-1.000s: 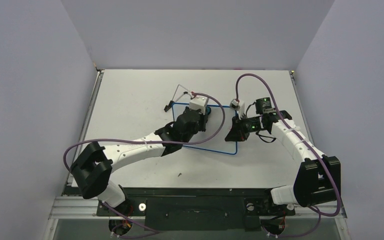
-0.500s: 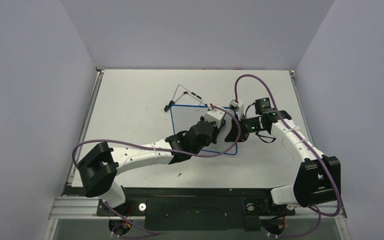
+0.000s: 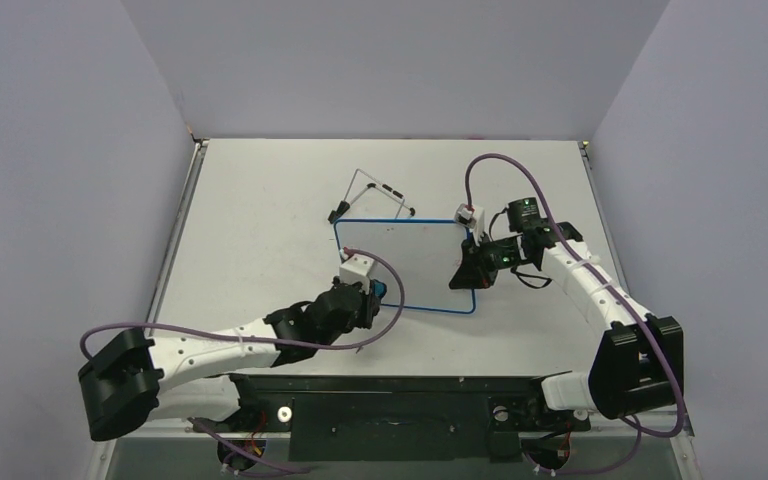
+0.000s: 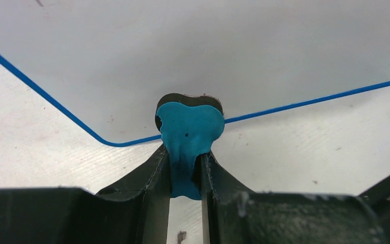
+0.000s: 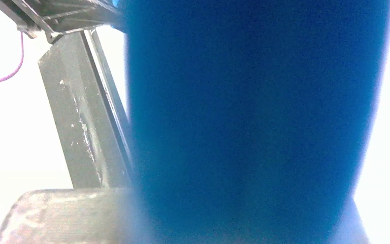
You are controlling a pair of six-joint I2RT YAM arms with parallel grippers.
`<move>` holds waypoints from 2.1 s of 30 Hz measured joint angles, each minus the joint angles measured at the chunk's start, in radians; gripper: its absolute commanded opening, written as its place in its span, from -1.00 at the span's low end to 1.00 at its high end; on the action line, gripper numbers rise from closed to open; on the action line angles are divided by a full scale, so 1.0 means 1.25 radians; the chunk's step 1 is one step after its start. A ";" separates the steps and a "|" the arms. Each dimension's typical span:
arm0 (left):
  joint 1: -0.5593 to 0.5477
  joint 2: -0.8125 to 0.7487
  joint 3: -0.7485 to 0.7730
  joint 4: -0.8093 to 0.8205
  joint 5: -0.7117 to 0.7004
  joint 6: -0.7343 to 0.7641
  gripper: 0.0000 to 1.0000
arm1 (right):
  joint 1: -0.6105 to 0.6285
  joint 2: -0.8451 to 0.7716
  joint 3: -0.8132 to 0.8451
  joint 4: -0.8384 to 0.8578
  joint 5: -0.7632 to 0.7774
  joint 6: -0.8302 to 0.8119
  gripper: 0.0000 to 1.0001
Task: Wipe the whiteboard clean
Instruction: Erase the whiteboard, then place the whiteboard eraser at the center of the board, then adjust the whiteboard at the center of the board.
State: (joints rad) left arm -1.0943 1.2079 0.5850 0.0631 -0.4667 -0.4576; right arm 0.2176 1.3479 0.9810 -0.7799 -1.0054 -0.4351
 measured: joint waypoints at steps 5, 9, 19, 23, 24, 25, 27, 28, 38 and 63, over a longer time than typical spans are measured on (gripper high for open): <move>0.062 -0.110 -0.080 0.006 0.067 -0.077 -1.00 | -0.006 -0.008 0.000 -0.006 0.005 -0.004 -1.00; 0.099 -0.136 -0.143 -0.014 0.108 -0.143 -1.00 | -0.020 -0.016 0.000 -0.018 0.007 -0.008 -1.00; 0.103 -0.074 -0.157 -0.074 0.114 -0.215 -0.39 | -0.038 -0.024 0.000 -0.024 0.012 -0.023 -1.00; 0.110 -0.047 -0.157 -0.076 0.093 -0.217 -0.28 | -0.038 -0.024 0.000 -0.024 0.012 -0.026 -1.00; 0.113 -0.040 -0.156 -0.076 0.089 -0.217 -0.25 | -0.038 -0.024 0.000 -0.024 0.012 -0.026 -1.00; 0.114 -0.031 -0.156 -0.077 0.085 -0.217 -0.23 | -0.038 -0.024 0.000 -0.024 0.012 -0.027 -1.00; 0.117 -0.015 -0.153 -0.081 0.080 -0.214 -0.20 | -0.038 -0.024 0.000 -0.024 0.012 -0.027 -1.00; 0.118 -0.010 -0.150 -0.084 0.078 -0.213 -0.17 | -0.038 -0.024 0.000 -0.024 0.012 -0.027 -1.00; 0.122 0.003 -0.091 -0.120 0.078 -0.184 -0.02 | -0.038 -0.024 0.000 -0.024 0.012 -0.029 -1.00; 0.519 -0.132 0.194 -0.065 0.749 0.300 0.12 | -0.018 -0.033 0.000 -0.070 0.003 -0.322 -1.00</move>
State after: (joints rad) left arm -0.4461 1.0431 0.8276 -0.0181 0.4690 -0.0830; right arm 0.1947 1.3067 0.9810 -0.8680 -1.0012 -0.8371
